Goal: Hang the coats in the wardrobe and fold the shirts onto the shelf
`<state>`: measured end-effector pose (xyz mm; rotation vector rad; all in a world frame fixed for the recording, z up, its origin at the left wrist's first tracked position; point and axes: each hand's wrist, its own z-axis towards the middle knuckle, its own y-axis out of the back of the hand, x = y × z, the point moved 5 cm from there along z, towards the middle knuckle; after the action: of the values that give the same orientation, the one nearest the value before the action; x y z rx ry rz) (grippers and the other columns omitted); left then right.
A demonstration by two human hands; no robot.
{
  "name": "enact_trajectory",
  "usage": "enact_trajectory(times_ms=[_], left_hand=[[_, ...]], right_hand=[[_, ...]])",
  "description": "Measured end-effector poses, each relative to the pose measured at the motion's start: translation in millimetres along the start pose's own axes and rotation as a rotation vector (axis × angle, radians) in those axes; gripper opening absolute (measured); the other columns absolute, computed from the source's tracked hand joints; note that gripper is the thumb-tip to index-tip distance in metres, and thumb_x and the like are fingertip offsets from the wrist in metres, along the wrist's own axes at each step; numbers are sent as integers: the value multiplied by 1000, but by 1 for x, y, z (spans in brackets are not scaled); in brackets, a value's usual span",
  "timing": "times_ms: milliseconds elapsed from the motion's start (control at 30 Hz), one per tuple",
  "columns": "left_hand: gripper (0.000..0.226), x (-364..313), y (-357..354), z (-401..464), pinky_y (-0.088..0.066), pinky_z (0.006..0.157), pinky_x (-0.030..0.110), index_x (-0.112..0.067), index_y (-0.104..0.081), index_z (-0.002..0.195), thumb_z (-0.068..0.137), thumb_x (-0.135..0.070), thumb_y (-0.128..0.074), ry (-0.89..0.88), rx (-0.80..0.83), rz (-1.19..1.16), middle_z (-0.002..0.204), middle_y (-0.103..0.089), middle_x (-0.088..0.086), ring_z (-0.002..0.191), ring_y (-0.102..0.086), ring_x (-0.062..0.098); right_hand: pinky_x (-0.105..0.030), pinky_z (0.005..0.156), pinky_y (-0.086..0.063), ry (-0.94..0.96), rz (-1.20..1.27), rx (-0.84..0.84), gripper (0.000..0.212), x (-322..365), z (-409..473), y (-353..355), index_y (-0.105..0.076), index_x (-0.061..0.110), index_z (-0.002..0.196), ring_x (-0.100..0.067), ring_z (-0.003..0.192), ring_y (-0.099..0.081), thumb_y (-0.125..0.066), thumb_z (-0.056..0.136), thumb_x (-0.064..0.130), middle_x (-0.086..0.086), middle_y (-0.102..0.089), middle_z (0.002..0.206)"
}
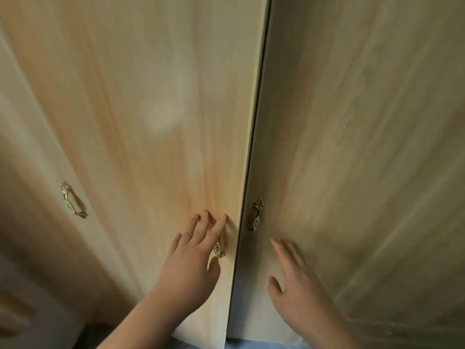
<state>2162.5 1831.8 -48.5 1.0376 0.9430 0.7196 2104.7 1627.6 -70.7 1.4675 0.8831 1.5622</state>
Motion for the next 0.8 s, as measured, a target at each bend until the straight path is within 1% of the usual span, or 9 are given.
enact_trajectory(times_ms=[100, 167, 233, 300, 400, 467, 567, 700, 800], left_hand=[[89, -4, -9, 27, -13, 122, 40, -51, 27, 144, 94, -34, -45, 61, -19, -1, 161, 19, -10, 148, 22, 12], [90, -5, -14, 43, -14, 122, 40, -50, 28, 144, 94, -34, -45, 102, -31, 14, 162, 20, -8, 148, 22, 13], [89, -7, -20, 57, -16, 121, 42, -50, 28, 144, 94, -32, -44, 143, -41, 22, 161, 21, -8, 147, 24, 13], [89, -8, -25, 66, -15, 121, 45, -50, 29, 143, 94, -31, -44, 183, -40, 22, 161, 24, -8, 146, 27, 13], [89, -11, -25, 72, -15, 121, 46, -49, 29, 143, 94, -30, -42, 216, -43, 71, 161, 24, -8, 146, 26, 13], [88, -13, -25, 73, -12, 122, 46, -49, 32, 142, 95, -32, -41, 240, -25, 80, 159, 27, -9, 145, 28, 14], [87, -16, -28, 75, -11, 122, 43, -50, 31, 142, 95, -32, -40, 263, -26, 109, 158, 27, -9, 145, 29, 13], [90, -15, -31, 75, -10, 122, 46, -50, 29, 143, 94, -30, -44, 294, 0, 121, 157, 28, -10, 144, 29, 12], [92, -19, -27, 72, -14, 121, 47, -50, 27, 144, 92, -27, -45, 272, 4, 90, 160, 24, -8, 147, 24, 13]], right_hand=[[-17, 115, 2, 83, -33, -11, 74, -7, 28, 4, -7, 31, 157, -14, 152, 1, -47, 94, 32, 10, -3, 164], [-18, 116, 4, 131, -42, -15, 77, -10, 46, 6, -5, 33, 157, -13, 151, 6, -46, 92, 32, 10, 0, 164], [-23, 120, 3, 186, -71, -34, 80, -12, 60, 6, 0, 34, 156, -12, 151, 13, -43, 88, 34, 9, 5, 164], [-30, 123, -2, 209, -96, -36, 84, -13, 70, 2, 4, 34, 156, -13, 150, 17, -43, 87, 35, 8, 13, 163], [-39, 122, -12, 198, -74, -19, 92, -13, 72, -10, 5, 31, 157, -19, 152, 10, -48, 82, 36, 1, 16, 165], [-43, 121, -17, 190, -81, -11, 97, -16, 72, -17, 4, 28, 158, -21, 152, 7, -52, 79, 36, 0, 15, 165], [-48, 117, -28, 169, -74, -20, 103, -22, 74, -24, -3, 23, 159, -26, 153, 0, -60, 73, 34, -5, 7, 166], [-51, 113, -34, 153, -92, -55, 108, -24, 72, -30, -7, 22, 159, -30, 152, -4, -67, 69, 29, -9, 5, 166], [-46, 115, -30, 135, -116, -57, 105, -21, 68, -22, 0, 26, 158, -28, 152, -1, -63, 75, 30, -7, 10, 166]])
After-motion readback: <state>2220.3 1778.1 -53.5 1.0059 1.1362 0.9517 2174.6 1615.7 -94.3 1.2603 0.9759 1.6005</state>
